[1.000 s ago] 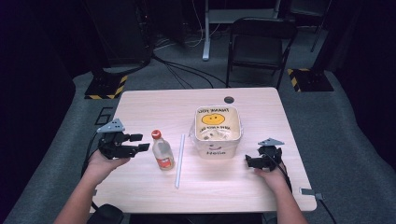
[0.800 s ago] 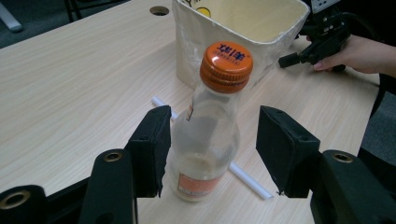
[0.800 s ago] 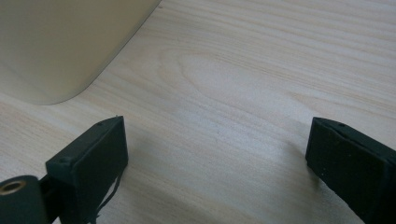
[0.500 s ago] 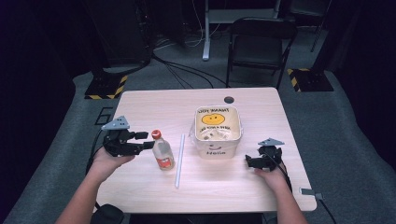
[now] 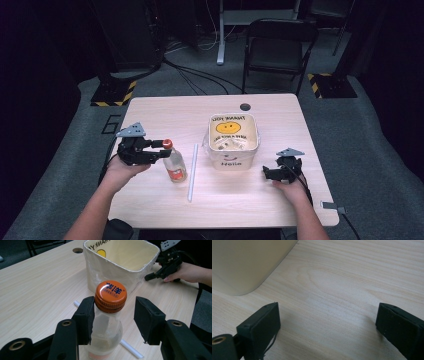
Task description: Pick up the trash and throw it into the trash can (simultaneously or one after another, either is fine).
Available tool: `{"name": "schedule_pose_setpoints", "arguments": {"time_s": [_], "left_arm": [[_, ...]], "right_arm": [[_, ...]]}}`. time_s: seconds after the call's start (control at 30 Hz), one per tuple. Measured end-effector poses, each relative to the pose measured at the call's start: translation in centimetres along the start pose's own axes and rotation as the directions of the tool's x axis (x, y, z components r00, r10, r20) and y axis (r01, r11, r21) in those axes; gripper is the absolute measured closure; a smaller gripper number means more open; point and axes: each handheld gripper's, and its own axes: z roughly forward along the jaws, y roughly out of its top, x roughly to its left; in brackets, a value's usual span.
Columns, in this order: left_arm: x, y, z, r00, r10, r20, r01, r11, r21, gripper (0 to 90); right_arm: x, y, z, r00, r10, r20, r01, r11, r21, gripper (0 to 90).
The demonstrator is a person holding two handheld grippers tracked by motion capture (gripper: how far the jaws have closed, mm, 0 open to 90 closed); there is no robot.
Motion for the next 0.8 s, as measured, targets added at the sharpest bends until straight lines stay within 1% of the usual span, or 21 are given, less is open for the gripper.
{"name": "schedule_pose_setpoints", "arguments": {"time_s": [0.03,0.07,0.3,0.33,0.43,0.5,0.57,0.6,0.63,0.67,0.7,0.73,0.77,0.8], "left_arm": [[0.0,0.0,0.0,1.0000,0.000,0.000,0.000,1.0000,0.000,51.9],[0.0,0.1,0.2,0.9999,0.006,-0.011,-0.006,1.0000,0.002,52.6],[0.1,0.2,0.5,0.9999,-0.005,-0.013,0.005,1.0000,0.004,54.3],[0.1,0.2,0.7,0.9998,0.003,-0.020,-0.003,1.0000,0.003,54.3],[0.1,0.3,0.8,0.9997,0.005,-0.023,-0.004,1.0000,0.006,55.0],[0.2,0.4,0.8,0.9996,0.002,-0.027,-0.002,1.0000,0.008,58.7],[0.2,0.4,0.8,0.9996,0.007,-0.027,-0.007,1.0000,0.004,59.3],[0.0,0.6,0.8,0.9991,0.019,-0.037,-0.018,0.9998,0.008,59.9],[0.0,0.6,0.8,0.9991,0.019,-0.037,-0.018,0.9998,0.008,60.6],[-0.2,0.8,0.7,0.9972,0.053,-0.052,-0.053,0.9986,0.004,61.3],[-0.2,0.8,0.7,0.9972,0.053,-0.052,-0.053,0.9986,0.004,61.9],[-0.5,1.1,0.7,0.9947,0.078,-0.067,-0.077,0.9967,0.025,62.3],[-0.5,1.1,0.7,0.9947,0.078,-0.067,-0.077,0.9967,0.025,62.5],[-0.6,1.4,0.8,0.9944,0.082,-0.066,-0.080,0.9960,0.038,62.6]], "right_arm": [[0.0,0.0,0.0,1.0000,0.000,0.000,0.000,1.000,0.000,4.8],[0.0,0.0,0.0,1.0000,0.000,0.000,0.000,1.000,0.000,4.8],[0.0,0.0,0.0,1.0000,-0.002,-0.001,0.002,1.000,0.000,4.8],[0.0,0.0,0.0,1.0000,-0.001,-0.001,0.001,1.000,0.000,4.8],[0.0,0.0,0.0,1.0000,-0.002,-0.002,0.002,1.000,0.000,4.8],[0.0,0.0,0.0,1.0000,-0.002,-0.002,0.002,1.000,0.000,4.8],[0.0,0.0,0.0,1.0000,-0.004,-0.003,0.004,1.000,0.000,4.8],[0.0,0.0,0.0,1.0000,-0.004,-0.003,0.004,1.000,-0.001,4.8],[0.0,0.0,0.0,1.0000,-0.004,-0.003,0.004,1.000,0.000,4.9],[0.0,0.0,0.0,1.0000,-0.004,-0.004,0.004,1.000,0.000,4.8],[0.0,0.0,0.0,1.0000,-0.004,-0.004,0.004,1.000,0.000,4.8],[-0.1,0.0,0.0,1.0000,-0.005,-0.005,0.005,1.000,0.000,4.9],[-0.1,0.0,0.0,1.0000,-0.005,-0.005,0.005,1.000,0.000,4.9],[-0.1,0.0,0.0,1.0000,-0.006,-0.005,0.006,1.000,-0.001,4.9]]}}
